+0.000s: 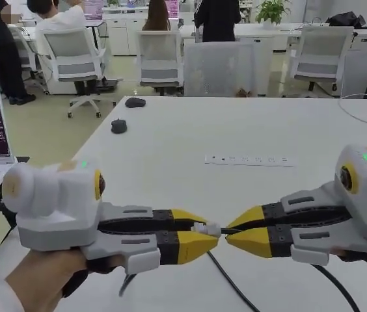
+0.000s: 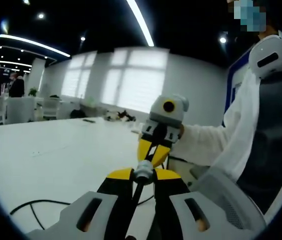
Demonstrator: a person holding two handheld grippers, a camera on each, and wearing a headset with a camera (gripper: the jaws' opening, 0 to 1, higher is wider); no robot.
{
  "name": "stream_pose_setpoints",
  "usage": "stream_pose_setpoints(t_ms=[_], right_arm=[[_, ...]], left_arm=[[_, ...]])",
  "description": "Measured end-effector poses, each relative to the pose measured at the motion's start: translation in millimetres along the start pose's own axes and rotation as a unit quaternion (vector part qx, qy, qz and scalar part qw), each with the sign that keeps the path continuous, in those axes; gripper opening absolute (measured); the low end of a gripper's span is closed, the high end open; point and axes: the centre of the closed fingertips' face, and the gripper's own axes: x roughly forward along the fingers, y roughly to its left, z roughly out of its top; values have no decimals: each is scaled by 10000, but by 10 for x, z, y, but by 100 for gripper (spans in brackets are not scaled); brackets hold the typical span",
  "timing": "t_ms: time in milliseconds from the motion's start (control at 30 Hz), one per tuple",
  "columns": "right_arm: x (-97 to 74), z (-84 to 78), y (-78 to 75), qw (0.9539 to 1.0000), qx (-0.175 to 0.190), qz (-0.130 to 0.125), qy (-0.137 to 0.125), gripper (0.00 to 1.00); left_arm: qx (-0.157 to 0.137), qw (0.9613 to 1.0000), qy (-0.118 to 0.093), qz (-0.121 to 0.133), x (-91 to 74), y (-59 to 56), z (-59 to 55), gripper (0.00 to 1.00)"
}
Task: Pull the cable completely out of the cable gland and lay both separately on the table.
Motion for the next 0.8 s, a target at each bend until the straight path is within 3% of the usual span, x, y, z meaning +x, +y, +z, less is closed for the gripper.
stream_pose_setpoints(t_ms=[533, 800], right_arm=[[-165, -247, -52, 9993, 310, -195, 93, 3], [-335, -522, -104, 9964, 595, -492, 353, 3]], left_arm=[[43, 9998, 107, 137, -103, 56, -73, 16], [13, 9997, 76, 247, -182, 96, -92, 16]])
